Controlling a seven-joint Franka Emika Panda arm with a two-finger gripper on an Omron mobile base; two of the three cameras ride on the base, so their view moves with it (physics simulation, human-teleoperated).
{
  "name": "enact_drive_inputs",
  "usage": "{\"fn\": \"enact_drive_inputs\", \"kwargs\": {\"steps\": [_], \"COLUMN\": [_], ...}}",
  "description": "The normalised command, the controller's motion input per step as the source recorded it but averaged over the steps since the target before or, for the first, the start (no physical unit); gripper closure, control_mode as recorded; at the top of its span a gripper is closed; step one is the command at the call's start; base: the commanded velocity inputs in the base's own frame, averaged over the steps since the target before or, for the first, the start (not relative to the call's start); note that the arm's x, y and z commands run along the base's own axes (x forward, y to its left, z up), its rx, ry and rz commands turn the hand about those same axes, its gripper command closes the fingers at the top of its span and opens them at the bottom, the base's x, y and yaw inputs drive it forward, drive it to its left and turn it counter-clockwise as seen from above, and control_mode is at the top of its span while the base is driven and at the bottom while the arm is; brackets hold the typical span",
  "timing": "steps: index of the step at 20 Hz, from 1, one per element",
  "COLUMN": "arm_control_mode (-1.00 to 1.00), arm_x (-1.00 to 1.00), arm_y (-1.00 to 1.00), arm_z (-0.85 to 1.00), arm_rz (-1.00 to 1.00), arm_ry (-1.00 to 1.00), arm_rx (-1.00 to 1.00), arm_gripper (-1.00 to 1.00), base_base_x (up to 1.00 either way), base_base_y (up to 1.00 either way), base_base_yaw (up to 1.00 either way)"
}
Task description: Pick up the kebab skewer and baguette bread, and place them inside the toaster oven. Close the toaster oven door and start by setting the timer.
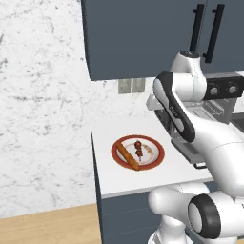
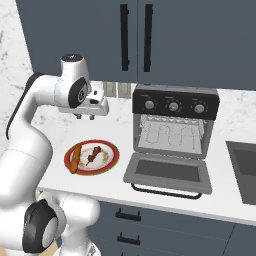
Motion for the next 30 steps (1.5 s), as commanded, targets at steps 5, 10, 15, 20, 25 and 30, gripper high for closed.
{"fn": "enact_drive_inputs", "kwargs": {"steps": [5,10,15,20,25,30], "arm_control_mode": [-1.0,-1.0,-1.0,-1.0,-1.0,-1.0], "arm_x": [-0.41,-0.63,-0.16,0.0,0.22,0.74], "arm_y": [-0.28,-0.91,-1.0,-0.98,-0.56,-0.11], "arm_z": [-0.19,-0.37,-0.17,-0.01,-0.11,-0.18], "arm_rz": [0.0,0.16,0.38,0.42,0.34,0.11], "arm_ry": [-0.03,-0.18,-0.34,-0.37,-0.44,-0.3], "arm_rx": [0.04,0.08,0.04,0.03,0.0,0.0], "arm_gripper": [-1.0,-1.0,-1.0,-1.0,-1.0,-1.0], "base_base_x": [0.0,0.0,0.0,0.0,0.0,0.0], "base_base_y": [0.0,0.0,0.0,0.0,0.0,0.0], "base_base_yaw": [0.0,0.0,0.0,0.0,0.0,0.0]}}
